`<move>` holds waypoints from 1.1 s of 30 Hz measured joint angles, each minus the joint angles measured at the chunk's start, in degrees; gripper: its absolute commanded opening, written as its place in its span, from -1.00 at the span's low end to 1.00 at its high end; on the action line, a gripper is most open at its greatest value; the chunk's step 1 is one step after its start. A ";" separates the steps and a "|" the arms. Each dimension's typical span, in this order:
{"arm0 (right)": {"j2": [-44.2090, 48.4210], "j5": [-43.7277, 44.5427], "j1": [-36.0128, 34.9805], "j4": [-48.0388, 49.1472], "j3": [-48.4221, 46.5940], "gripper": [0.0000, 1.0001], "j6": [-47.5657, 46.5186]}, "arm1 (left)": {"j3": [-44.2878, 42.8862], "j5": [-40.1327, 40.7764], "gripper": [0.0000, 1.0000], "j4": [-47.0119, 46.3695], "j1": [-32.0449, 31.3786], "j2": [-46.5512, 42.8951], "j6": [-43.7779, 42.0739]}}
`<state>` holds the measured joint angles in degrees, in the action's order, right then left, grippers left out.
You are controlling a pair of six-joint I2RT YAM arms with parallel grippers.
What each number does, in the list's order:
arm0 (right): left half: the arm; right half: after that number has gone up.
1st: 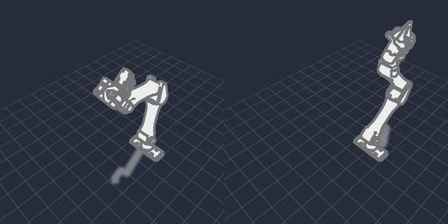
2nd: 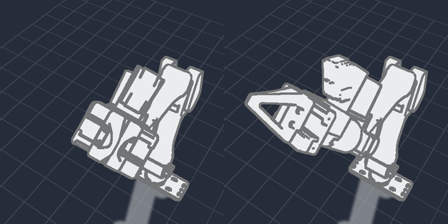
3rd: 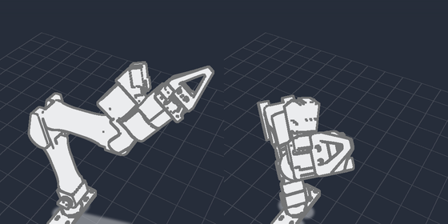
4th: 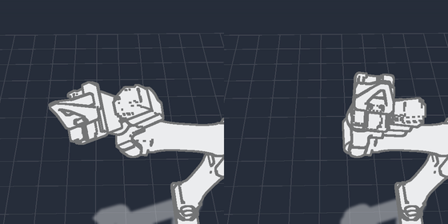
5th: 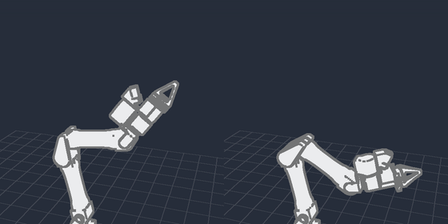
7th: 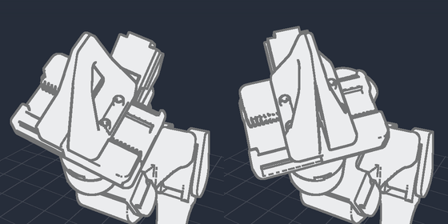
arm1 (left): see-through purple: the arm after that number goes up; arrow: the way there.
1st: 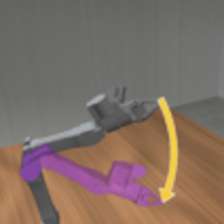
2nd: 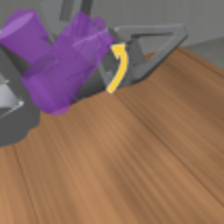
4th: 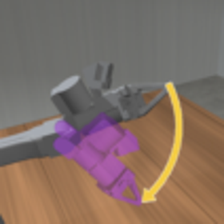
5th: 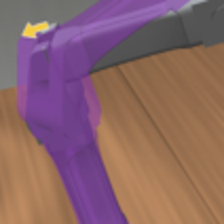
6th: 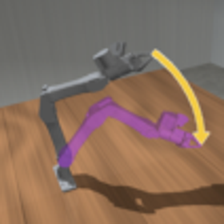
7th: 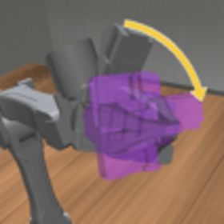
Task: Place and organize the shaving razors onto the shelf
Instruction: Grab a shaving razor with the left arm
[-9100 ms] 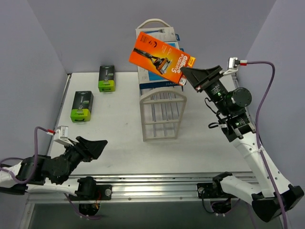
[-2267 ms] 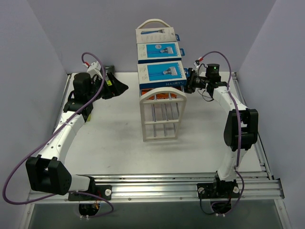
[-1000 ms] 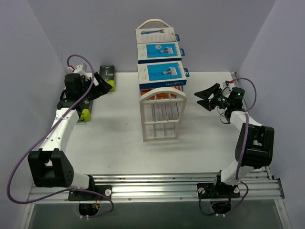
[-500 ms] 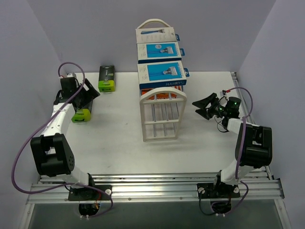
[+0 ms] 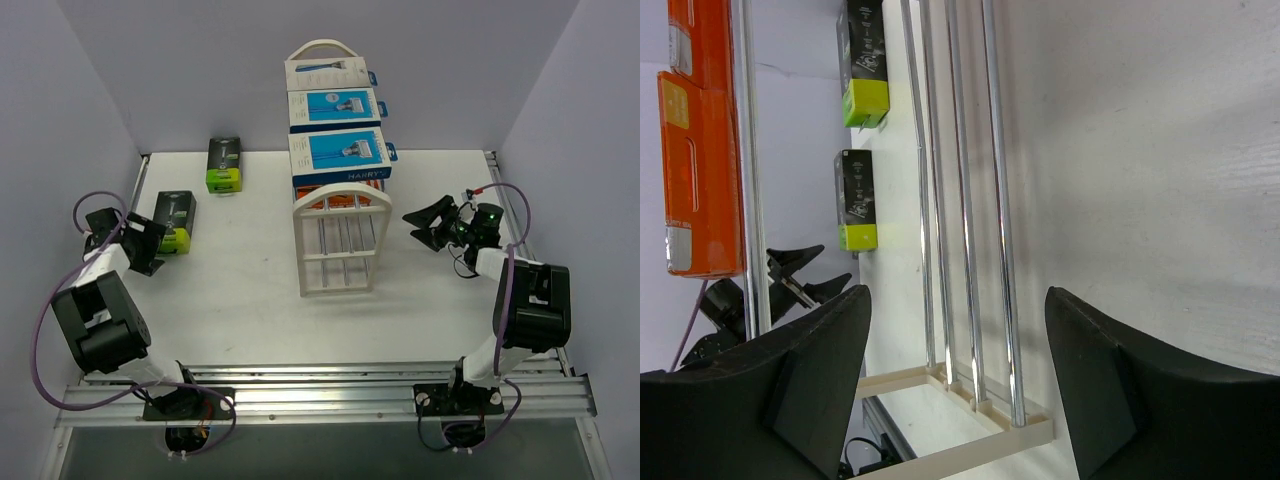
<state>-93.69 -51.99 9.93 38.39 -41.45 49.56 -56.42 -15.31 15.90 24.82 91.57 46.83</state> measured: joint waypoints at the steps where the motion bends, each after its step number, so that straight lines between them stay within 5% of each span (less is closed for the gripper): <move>1: 0.00 0.15 -0.04 -0.17 0.00 0.32 -0.11 | 0.39 -0.46 0.88 -0.35 0.04 -0.07 0.74; 8: 0.76 0.61 -0.24 -1.55 0.00 0.32 -0.90 | 10.40 -1.77 1.00 -5.05 3.37 -2.38 6.58; 33: 3.34 2.82 -0.24 -6.93 -0.02 0.31 -5.27 | 16.87 -5.86 0.37 -24.39 8.72 0.09 16.22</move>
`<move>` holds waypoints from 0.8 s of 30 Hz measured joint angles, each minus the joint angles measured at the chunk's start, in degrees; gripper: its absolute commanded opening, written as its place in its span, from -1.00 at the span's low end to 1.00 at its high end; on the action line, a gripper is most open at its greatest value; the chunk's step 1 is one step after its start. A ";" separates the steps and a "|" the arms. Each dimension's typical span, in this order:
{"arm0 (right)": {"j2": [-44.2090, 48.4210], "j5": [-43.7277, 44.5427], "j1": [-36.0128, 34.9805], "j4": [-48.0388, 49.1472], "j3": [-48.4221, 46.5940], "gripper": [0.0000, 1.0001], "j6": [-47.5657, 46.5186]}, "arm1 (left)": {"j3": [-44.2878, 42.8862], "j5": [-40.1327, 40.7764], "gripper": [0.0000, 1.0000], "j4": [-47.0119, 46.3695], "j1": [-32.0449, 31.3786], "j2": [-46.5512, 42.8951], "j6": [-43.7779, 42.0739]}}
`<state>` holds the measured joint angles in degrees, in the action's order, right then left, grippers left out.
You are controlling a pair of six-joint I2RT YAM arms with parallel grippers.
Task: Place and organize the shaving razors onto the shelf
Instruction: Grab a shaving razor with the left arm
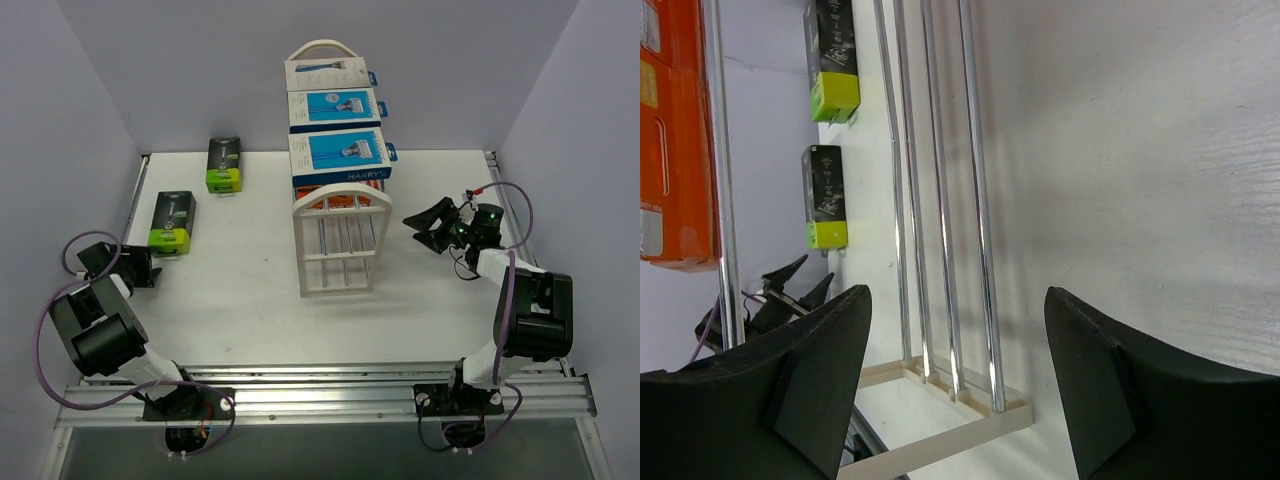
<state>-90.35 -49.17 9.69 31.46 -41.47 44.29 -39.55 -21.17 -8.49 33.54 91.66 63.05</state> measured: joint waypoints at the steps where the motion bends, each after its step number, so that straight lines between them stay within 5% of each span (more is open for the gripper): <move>1: 0.02 0.11 0.00 -0.07 -0.02 0.31 -0.11 | 0.09 -0.13 0.36 -0.50 0.00 0.09 0.22; 24: 0.07 0.96 0.00 -1.95 -0.22 0.30 -1.11 | 0.48 -0.28 -0.08 -6.97 -2.75 4.92 2.82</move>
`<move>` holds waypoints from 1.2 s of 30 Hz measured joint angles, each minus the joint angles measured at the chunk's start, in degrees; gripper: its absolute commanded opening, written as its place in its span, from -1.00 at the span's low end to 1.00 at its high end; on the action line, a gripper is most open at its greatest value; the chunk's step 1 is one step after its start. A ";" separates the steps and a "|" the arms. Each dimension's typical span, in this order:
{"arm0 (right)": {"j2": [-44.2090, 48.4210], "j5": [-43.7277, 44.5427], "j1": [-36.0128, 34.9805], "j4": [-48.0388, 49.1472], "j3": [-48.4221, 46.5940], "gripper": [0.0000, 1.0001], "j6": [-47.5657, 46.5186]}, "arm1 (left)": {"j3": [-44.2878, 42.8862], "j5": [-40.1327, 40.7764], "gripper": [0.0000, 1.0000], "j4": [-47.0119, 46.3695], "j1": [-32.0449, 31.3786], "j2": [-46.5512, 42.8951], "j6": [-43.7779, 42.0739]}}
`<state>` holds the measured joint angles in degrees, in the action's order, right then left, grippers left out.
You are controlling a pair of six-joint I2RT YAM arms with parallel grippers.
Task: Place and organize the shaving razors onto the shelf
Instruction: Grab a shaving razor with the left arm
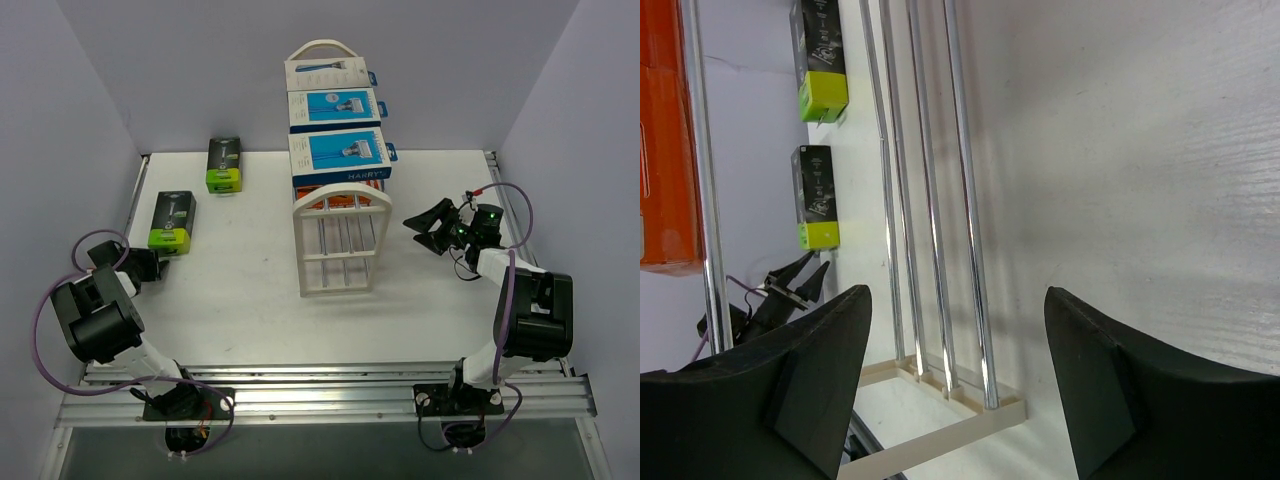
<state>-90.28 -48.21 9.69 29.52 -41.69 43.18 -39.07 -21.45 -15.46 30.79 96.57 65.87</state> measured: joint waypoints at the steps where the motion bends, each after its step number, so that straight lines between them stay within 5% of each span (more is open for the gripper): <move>1: -0.02 0.00 0.00 0.00 0.00 0.30 0.00 | 0.00 0.02 -0.08 -0.07 0.00 0.02 0.00; 11: 0.20 0.04 0.00 -0.24 0.00 0.30 -0.09 | 0.00 0.35 -0.25 -0.48 0.00 0.24 0.09; 16: 0.83 0.20 0.00 -0.24 0.00 0.30 -0.28 | -0.39 0.61 -0.71 -0.70 0.00 0.98 -0.02; 22: 0.94 0.26 0.00 -0.57 -0.11 0.30 -0.81 | -1.18 0.57 -0.92 -0.42 0.00 1.20 -0.04; 36: 5.84 0.79 -0.04 -6.43 -0.98 0.30 -3.15 | -1.25 -2.43 -0.95 3.34 -1.55 -4.66 -0.66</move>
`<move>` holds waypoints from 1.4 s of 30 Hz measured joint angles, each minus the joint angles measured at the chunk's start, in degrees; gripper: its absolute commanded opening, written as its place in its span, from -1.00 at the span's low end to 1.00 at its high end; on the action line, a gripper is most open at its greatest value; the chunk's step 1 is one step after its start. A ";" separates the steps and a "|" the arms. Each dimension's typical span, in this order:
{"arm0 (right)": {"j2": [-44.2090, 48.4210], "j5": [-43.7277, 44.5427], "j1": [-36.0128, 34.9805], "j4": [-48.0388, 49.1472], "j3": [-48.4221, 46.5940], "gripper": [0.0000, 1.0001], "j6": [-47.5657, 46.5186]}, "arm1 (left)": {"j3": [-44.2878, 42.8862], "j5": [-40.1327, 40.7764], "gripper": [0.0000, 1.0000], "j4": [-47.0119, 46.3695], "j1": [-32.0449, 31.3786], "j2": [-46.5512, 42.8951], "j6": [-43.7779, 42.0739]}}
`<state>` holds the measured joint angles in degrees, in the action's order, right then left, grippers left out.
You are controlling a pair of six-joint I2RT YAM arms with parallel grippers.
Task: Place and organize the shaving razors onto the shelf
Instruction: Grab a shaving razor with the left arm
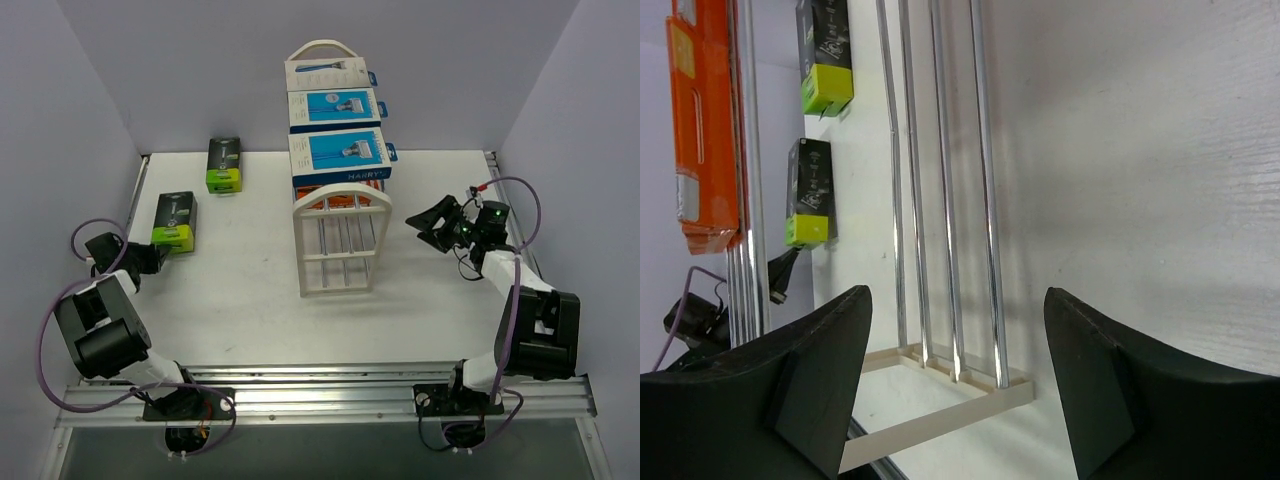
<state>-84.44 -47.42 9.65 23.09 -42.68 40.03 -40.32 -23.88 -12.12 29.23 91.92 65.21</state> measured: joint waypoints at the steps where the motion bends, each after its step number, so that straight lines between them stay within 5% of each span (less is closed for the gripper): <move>1: 0.68 0.07 0.00 -0.57 0.00 0.30 -0.13 | 0.00 -0.42 -0.95 0.55 -0.17 -1.09 -0.31; 18: 12.81 2.62 -0.66 -10.82 1.16 0.31 -4.13 | 14.21 -7.28 -0.95 8.94 -0.72 -25.75 -3.30; 24: 13.05 3.50 -1.11 -10.99 2.84 0.31 -4.00 | 16.70 -7.93 -0.95 13.66 -5.44 -33.31 -4.44; 34: 13.05 4.07 -1.11 -12.15 2.93 0.31 -4.33 | 15.98 -12.15 -0.95 16.72 -13.09 -26.01 -6.67; 42: 12.52 4.48 -1.11 -12.22 2.93 0.32 -5.25 | 6.19 -14.60 -0.95 24.81 -14.14 -19.71 -14.21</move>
<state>-71.92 -42.94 8.54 10.87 -39.75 34.79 -34.13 -38.48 12.69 15.09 72.20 51.00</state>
